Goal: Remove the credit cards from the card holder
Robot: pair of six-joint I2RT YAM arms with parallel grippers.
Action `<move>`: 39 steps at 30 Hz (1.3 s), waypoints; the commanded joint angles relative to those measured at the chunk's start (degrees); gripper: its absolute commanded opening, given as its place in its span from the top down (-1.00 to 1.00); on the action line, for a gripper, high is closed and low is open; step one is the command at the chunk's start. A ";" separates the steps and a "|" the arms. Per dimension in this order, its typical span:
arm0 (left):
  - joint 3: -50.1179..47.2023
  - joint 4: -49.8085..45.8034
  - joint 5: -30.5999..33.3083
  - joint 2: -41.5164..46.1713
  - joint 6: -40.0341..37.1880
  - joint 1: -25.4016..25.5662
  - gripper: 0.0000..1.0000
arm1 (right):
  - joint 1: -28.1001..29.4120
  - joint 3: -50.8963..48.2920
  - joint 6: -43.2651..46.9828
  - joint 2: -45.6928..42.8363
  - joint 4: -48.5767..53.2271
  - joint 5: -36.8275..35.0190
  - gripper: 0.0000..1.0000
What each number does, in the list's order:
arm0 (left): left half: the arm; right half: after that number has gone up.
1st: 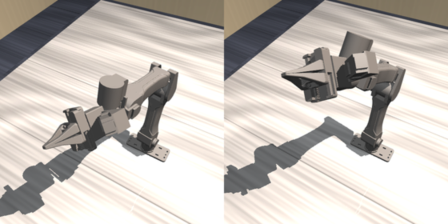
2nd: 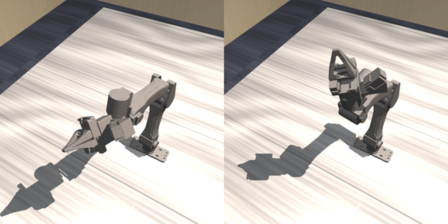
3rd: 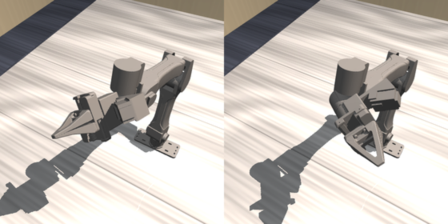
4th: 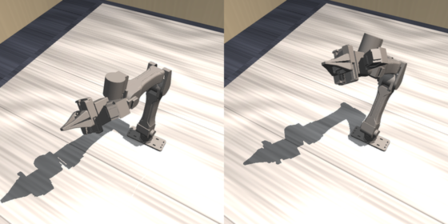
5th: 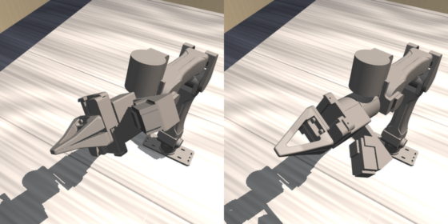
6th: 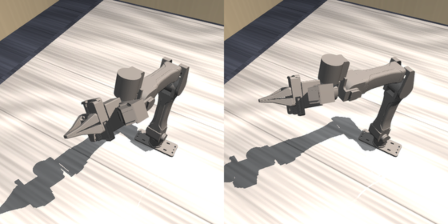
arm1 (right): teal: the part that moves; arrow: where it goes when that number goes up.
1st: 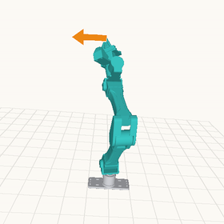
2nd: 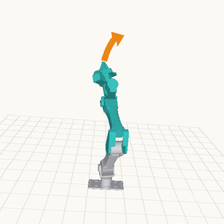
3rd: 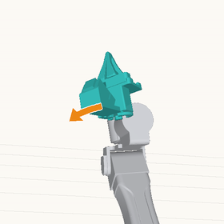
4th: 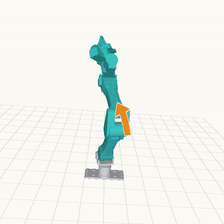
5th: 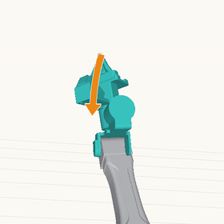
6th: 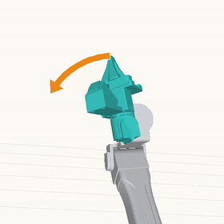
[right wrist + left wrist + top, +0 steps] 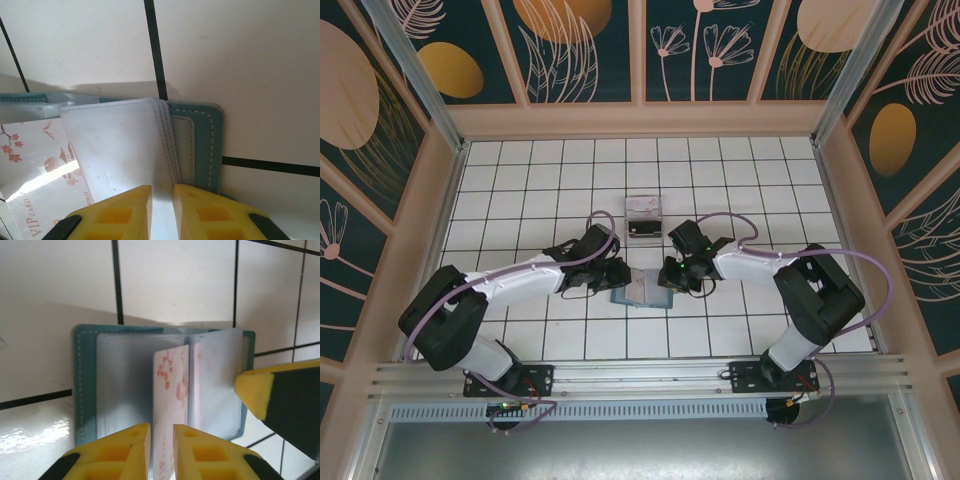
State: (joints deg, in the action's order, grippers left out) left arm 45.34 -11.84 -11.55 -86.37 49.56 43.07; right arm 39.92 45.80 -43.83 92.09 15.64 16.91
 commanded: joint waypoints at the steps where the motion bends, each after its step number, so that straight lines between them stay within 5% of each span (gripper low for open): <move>1: 1.63 -1.87 1.36 -0.88 -0.32 -0.48 0.56 | 0.33 -0.53 0.82 0.14 3.94 -2.84 0.58; 19: 1.15 4.56 -4.97 -3.74 0.39 -0.44 0.73 | 0.33 -0.36 0.78 -0.39 4.66 -3.02 0.58; 39: 6.97 -7.15 3.43 3.55 -4.09 -1.00 0.91 | 0.39 0.16 0.87 -1.10 5.37 -3.72 0.58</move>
State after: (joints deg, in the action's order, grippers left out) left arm 49.84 -14.94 -10.81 -84.12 48.05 42.46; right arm 40.10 45.82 -43.81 91.66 16.58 16.38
